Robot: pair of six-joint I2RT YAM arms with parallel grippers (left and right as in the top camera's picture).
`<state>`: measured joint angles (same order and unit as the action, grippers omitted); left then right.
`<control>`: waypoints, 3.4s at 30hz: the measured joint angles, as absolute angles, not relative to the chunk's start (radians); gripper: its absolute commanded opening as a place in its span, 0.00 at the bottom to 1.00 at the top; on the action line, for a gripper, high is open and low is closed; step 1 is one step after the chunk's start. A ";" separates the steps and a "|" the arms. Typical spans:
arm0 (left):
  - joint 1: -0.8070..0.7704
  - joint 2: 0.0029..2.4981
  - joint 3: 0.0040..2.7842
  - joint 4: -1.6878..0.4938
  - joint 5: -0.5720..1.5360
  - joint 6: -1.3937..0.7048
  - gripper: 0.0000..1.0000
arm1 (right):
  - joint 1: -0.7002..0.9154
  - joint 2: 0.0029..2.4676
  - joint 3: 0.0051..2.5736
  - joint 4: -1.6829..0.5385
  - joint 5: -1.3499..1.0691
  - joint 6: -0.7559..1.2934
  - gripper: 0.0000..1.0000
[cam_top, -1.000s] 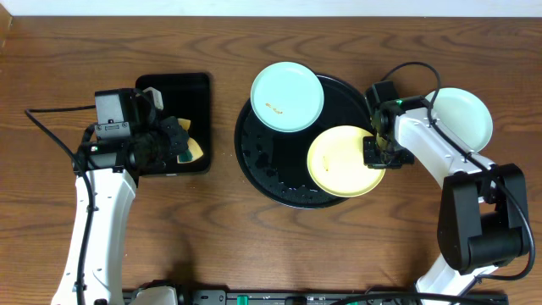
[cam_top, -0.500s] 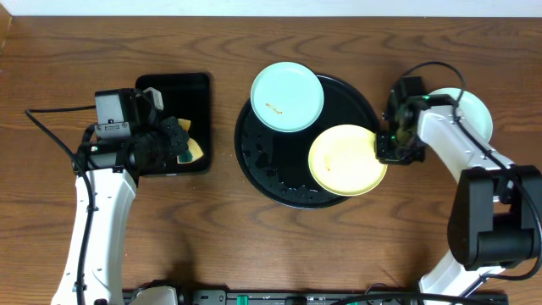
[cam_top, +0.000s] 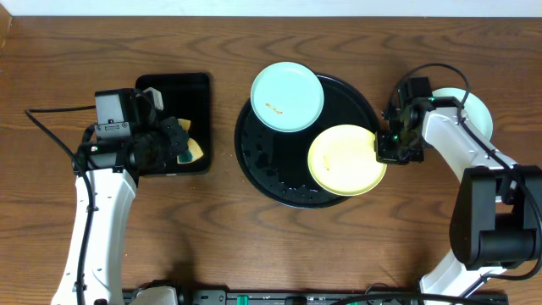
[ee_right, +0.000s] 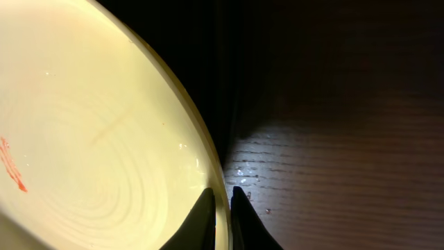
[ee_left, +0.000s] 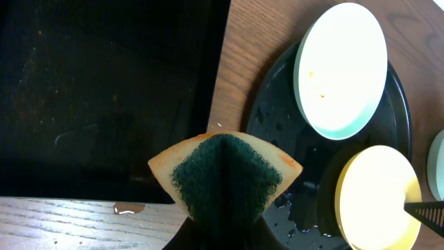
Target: Clean dirty plates on tray and stack at the side
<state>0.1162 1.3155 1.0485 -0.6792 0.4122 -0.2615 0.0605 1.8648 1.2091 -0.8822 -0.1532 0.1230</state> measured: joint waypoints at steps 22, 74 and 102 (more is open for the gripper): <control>0.116 1.316 1.048 -0.671 0.412 -0.244 0.08 | 0.096 1.419 1.232 -0.907 -0.045 0.167 0.01; -0.316 1.317 1.048 -0.395 0.408 -0.210 0.08 | 0.292 1.451 1.153 -0.976 0.181 0.472 0.01; -0.677 1.620 1.048 -0.226 0.352 -0.200 0.08 | 0.282 1.466 0.875 -0.735 0.100 0.509 0.01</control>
